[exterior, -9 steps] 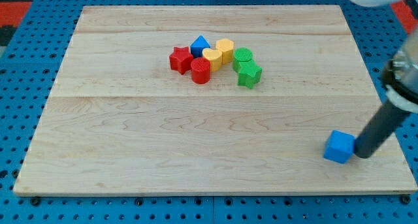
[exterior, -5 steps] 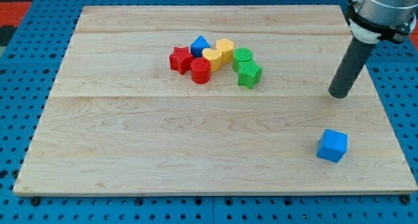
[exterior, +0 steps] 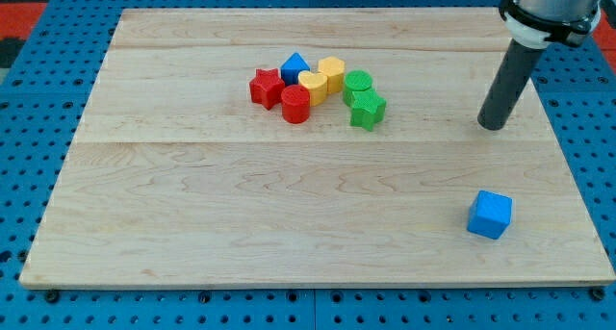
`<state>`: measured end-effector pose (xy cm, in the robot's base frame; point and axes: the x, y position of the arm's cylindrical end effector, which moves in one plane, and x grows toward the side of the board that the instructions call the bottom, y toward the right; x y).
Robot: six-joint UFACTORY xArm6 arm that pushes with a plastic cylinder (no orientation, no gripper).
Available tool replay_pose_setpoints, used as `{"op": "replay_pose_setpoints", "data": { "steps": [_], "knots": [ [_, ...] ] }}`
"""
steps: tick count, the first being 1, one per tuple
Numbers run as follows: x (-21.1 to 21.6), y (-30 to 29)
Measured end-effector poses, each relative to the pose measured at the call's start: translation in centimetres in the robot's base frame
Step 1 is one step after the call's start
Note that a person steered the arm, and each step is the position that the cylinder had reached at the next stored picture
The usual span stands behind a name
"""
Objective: Push the green star above the blue cube
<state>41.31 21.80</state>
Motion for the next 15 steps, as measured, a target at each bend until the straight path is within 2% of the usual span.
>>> {"op": "replay_pose_setpoints", "data": {
  "steps": [1,2,3,4,5,6,7,8,9,10,11,12,13,15],
  "knots": [
    [-2.1,-1.8],
    [-6.0,-8.9],
    [-6.7,-16.3],
    [-3.8,-16.7],
    [-3.6,-17.5],
    [-1.1,-15.5],
    [0.2,-7.9],
    [0.8,-8.7],
    [-0.3,-12.3],
    [3.2,-11.8],
    [4.3,-9.0],
    [3.9,-8.5],
    [0.5,-7.2],
    [5.9,-5.3]
  ]
}}
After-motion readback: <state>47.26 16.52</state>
